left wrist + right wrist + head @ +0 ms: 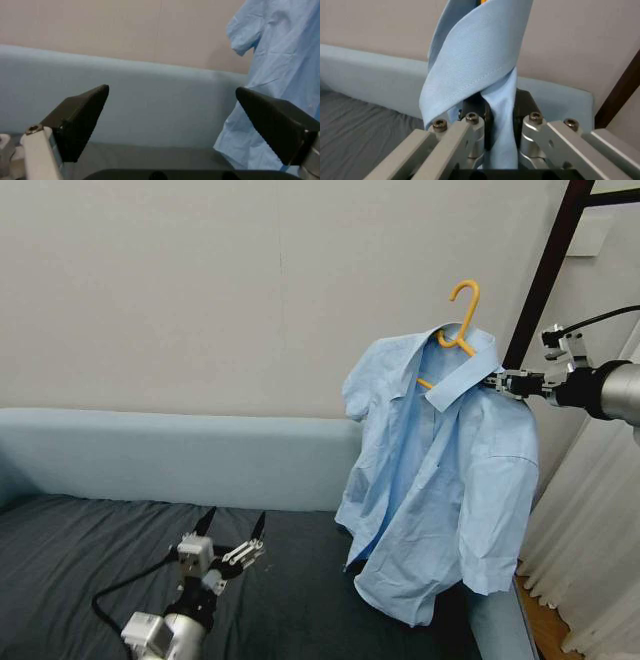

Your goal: Pick up the clothes from the sofa and hang them on the clothes hanger.

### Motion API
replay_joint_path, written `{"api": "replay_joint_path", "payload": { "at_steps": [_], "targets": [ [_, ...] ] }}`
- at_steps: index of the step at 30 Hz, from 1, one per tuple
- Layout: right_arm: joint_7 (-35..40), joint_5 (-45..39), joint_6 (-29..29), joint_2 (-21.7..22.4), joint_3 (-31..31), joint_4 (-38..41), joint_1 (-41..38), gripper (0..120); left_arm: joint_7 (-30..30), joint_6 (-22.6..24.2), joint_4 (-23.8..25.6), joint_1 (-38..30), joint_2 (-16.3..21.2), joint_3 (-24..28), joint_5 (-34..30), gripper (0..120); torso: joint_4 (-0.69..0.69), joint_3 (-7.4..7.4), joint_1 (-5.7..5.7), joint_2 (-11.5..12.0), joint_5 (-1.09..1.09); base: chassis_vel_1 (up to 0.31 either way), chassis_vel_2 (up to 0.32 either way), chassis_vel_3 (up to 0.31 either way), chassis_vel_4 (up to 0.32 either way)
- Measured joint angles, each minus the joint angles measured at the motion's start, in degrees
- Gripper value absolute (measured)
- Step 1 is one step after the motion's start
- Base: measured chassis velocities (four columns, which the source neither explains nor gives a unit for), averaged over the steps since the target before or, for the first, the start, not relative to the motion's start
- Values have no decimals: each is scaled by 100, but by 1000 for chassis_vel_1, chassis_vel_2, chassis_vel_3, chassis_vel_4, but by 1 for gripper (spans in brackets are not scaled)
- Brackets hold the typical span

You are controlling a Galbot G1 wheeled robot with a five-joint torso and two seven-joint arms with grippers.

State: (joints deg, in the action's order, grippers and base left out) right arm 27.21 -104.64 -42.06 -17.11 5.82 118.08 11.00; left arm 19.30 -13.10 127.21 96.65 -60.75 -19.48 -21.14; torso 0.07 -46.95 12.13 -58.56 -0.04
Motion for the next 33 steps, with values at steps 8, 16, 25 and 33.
{"api": "replay_joint_path", "payload": {
  "at_steps": [8, 16, 25, 33],
  "targets": [
    [-208, 1031, 2, -794, -92, -485, 36, 7, -89, -272, -37, 467, -823, 1, 590, 100, 1, -1, 0, 0, 2, 0, 0, 0, 0],
    [-108, 1167, 3, -1405, -600, -1451, -871, 7, -67, -232, -109, 488, -1224, 122, 870, 100, -2, -2, 1, 1, 2, 0, 0, 0, 0],
    [491, 374, -2, -1425, -1984, -2397, -3175, 7, 8, -232, -197, 440, -1367, 187, 1033, 100, 0, -1, 1, 1, -1, 0, 0, 0, 0],
    [906, 276, -5, -1153, -2938, -2441, -4219, 7, 74, -244, -194, 460, -1390, 183, 1210, 100, 2, 0, 0, 1, 0, 0, 0, 0, 0]
  ]
}}
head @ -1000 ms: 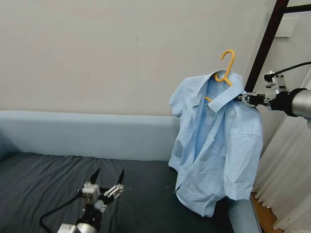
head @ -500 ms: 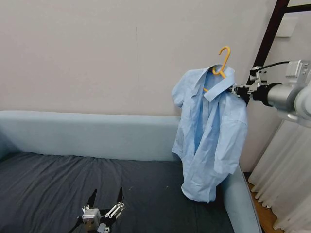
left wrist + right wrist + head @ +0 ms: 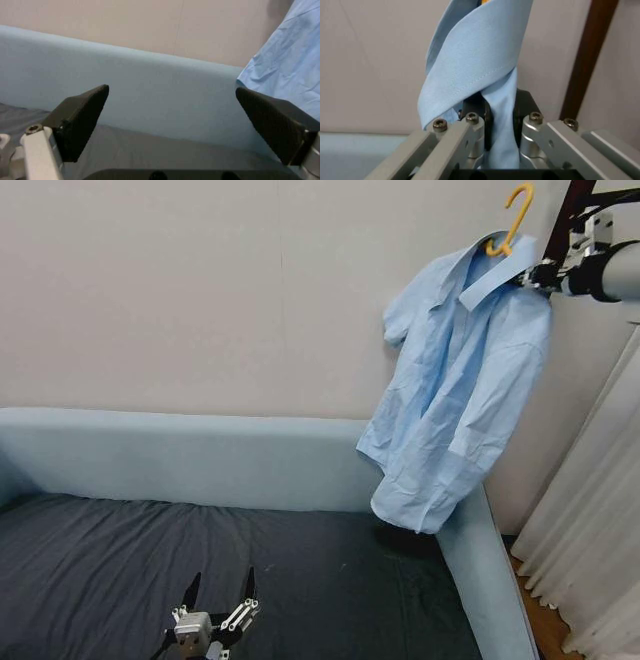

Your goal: Pick up the clothes from the sofa and hang them on the clothes hanger.

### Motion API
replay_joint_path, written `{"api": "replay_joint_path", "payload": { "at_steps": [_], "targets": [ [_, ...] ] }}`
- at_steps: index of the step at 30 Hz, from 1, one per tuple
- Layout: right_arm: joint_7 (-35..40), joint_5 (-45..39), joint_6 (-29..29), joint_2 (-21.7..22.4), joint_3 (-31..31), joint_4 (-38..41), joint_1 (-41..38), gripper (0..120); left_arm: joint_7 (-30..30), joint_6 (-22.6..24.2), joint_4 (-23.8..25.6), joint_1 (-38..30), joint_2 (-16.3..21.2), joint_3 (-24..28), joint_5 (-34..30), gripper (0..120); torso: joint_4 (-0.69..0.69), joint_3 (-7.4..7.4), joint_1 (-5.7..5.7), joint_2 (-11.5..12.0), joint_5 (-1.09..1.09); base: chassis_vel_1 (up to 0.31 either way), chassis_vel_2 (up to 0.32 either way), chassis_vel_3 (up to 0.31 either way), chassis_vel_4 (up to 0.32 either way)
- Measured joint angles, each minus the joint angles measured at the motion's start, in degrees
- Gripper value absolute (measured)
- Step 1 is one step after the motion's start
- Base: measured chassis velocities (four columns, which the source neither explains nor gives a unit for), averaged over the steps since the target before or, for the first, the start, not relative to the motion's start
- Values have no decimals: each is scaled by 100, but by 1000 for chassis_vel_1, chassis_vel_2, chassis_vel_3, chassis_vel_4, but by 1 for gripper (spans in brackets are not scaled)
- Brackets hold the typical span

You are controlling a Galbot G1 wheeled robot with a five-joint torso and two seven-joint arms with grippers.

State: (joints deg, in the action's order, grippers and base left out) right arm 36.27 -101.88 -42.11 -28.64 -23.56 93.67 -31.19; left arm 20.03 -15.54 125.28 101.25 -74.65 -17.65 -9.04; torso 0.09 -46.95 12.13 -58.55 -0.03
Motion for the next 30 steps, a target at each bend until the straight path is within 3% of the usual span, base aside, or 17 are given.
{"api": "replay_joint_path", "payload": {
  "at_steps": [8, 19, 23, 27, 30],
  "targets": [
    [992, 5, -3, 66, -863, -129, -665, 7, 20, 81, 151, 137, 105, -33, 73, 100, -4, -1, 0, 0, 0, 0, 0, 0, 0],
    [1270, 181, -4, 478, -1765, 20, -1222, 7, 107, 203, 179, 95, 212, -152, 45, 100, -2, -1, 0, 0, 1, 0, 0, 0, 0],
    [1255, 408, -5, 678, -2589, 55, -1898, 7, 118, 211, 157, 24, 242, -148, -14, 100, -1, 0, 0, 0, 1, 0, 0, 0, 0],
    [1245, 647, -6, 514, -3167, -218, -2359, 7, 122, 214, 117, -25, 250, -110, -47, 100, -1, 0, 0, 0, 0, 0, 0, 0, 0],
    [1269, 712, -5, 342, -3268, -404, -2412, 7, 124, 213, 103, -32, 250, -95, -49, 100, -3, -1, 0, 0, 0, 0, 0, 0, 0]
  ]
}}
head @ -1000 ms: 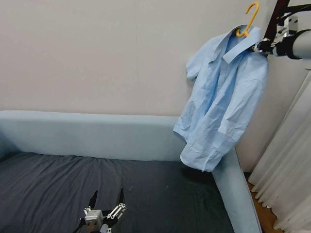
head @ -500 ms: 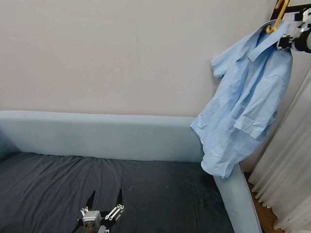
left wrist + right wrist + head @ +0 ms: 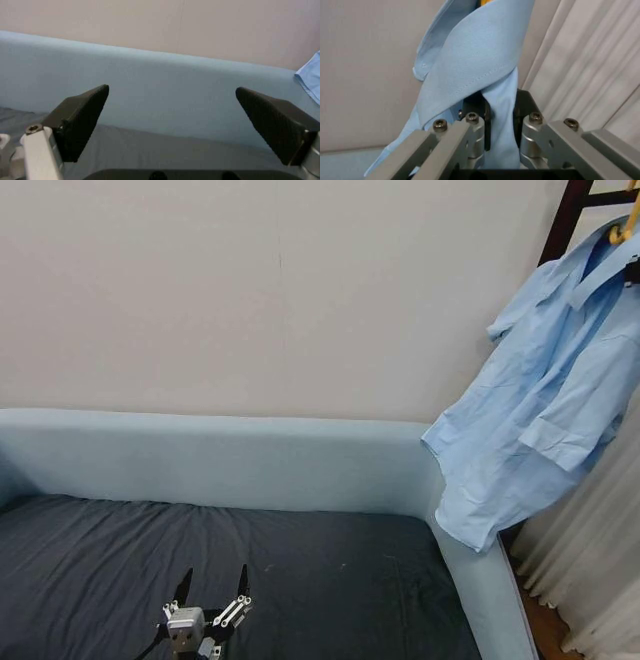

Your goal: Pick up the clothes from the sofa and hang them on the clothes hanger.

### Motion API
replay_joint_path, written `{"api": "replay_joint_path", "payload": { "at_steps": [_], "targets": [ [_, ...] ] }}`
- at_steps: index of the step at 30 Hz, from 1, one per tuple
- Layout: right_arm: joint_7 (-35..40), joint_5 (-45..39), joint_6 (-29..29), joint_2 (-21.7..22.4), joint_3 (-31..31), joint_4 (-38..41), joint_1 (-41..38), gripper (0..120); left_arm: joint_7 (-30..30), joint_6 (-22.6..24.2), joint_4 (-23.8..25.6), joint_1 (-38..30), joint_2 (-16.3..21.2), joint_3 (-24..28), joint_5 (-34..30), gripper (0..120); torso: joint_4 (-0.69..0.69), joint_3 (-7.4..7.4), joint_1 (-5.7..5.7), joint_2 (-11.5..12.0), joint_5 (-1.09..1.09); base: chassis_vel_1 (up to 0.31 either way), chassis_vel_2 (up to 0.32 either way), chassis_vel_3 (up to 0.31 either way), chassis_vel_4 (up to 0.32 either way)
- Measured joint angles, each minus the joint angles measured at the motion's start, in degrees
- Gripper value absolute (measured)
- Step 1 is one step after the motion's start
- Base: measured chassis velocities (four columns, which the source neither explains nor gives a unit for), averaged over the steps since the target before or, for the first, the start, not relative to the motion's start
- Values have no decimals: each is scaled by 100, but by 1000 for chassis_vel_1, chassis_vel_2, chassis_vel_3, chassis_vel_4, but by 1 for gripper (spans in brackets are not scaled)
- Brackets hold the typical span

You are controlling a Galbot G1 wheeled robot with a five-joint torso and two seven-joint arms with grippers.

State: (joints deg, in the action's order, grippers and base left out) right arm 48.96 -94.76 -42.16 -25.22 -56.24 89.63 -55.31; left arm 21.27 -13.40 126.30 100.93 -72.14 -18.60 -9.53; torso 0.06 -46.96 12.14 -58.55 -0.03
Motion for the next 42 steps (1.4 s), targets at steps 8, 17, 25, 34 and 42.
{"api": "replay_joint_path", "payload": {
  "at_steps": [8, 17, 25, 34, 42],
  "targets": [
    [-50, 240, 0, -726, -259, -836, -43, 7, 3, -95, -7, 50, 27, -78, -56, 100, 0, 0, 0, 0, -1, 0, 0, 0, 0],
    [-258, 489, 0, -1744, -251, -2405, 95, 7, 9, -113, -58, 53, 21, -127, -100, 100, -1, -1, 0, 1, -1, 0, 0, 0, 0],
    [-579, 692, 2, -2296, -77, -3348, 94, 7, 10, -102, -74, 13, -3, -140, -110, 100, 3, 0, 0, 1, -1, 0, 0, 0, 0],
    [-1117, 1365, 9, -2832, 496, -4445, 328, 7, 14, -105, 72, 160, 19, -259, -119, 100, 1, -1, 1, 1, 1, 0, 0, 0, 0],
    [-1059, 1563, 18, -3220, 1354, -5243, 546, 7, 16, -105, 305, 318, 143, -416, -186, 100, 0, 0, 0, 1, -1, 0, 0, 0, 0]
  ]
}}
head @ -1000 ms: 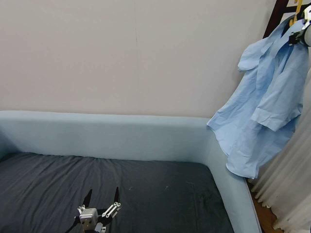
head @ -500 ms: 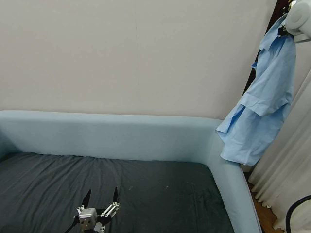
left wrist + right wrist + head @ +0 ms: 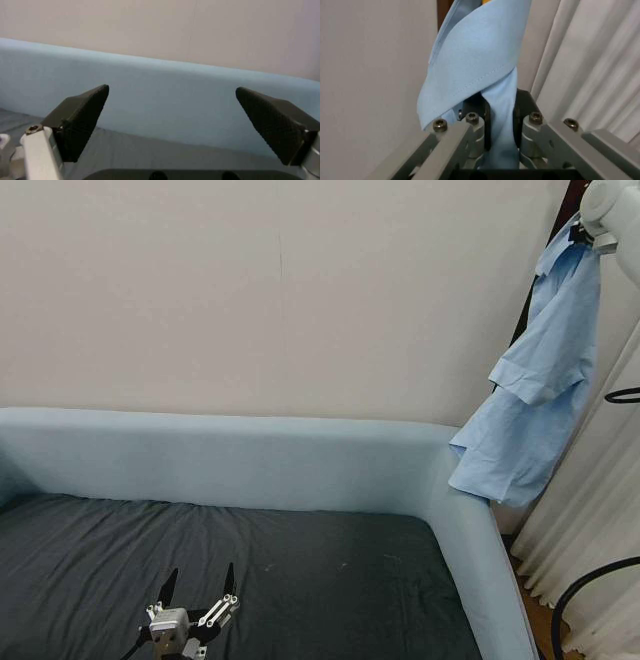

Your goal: Pick up the clothes from the sofa and hang them on the clothes hanger.

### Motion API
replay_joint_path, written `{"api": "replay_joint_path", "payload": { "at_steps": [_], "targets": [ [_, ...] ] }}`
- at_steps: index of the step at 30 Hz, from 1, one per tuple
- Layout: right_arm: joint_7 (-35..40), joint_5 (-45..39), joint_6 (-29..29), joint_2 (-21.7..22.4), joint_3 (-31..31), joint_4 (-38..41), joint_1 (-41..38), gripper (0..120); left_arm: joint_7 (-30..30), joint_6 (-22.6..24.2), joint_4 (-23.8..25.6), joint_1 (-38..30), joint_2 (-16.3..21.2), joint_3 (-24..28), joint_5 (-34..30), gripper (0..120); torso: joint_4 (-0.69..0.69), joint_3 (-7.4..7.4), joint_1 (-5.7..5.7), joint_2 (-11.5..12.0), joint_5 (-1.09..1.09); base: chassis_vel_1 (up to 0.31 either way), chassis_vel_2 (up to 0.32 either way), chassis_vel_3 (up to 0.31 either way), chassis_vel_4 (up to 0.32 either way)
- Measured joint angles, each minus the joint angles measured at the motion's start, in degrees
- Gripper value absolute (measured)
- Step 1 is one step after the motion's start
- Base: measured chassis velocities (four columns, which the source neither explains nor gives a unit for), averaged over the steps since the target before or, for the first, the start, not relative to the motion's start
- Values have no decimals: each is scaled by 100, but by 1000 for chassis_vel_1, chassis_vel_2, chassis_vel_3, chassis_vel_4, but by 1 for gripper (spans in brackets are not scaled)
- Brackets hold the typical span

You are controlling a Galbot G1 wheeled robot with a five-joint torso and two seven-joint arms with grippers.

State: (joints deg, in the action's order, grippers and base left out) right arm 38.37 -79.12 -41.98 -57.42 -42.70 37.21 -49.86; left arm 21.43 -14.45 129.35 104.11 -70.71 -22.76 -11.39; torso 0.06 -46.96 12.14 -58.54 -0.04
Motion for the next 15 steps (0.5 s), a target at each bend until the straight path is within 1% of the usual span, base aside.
{"api": "replay_joint_path", "payload": {
  "at_steps": [6, 8, 15],
  "targets": [
    [26, 14, 2, -54, 224, -289, 46, 7, 0, 6, 96, 39, 79, -141, -118, 100, -1, 1, 0, -1, -2, 0, 0, 0, 0],
    [26, 13, 2, -39, 281, -358, 97, 7, 1, 20, 133, 29, 116, -182, -178, 100, 1, 1, 0, -1, 0, 0, 0, 0, 0],
    [4, -6, 2, -19, 274, -248, 197, 7, 1, 22, 130, 9, 148, -189, -222, 100, 3, 1, 0, -1, 1, 0, 0, 0, 0]
  ]
}}
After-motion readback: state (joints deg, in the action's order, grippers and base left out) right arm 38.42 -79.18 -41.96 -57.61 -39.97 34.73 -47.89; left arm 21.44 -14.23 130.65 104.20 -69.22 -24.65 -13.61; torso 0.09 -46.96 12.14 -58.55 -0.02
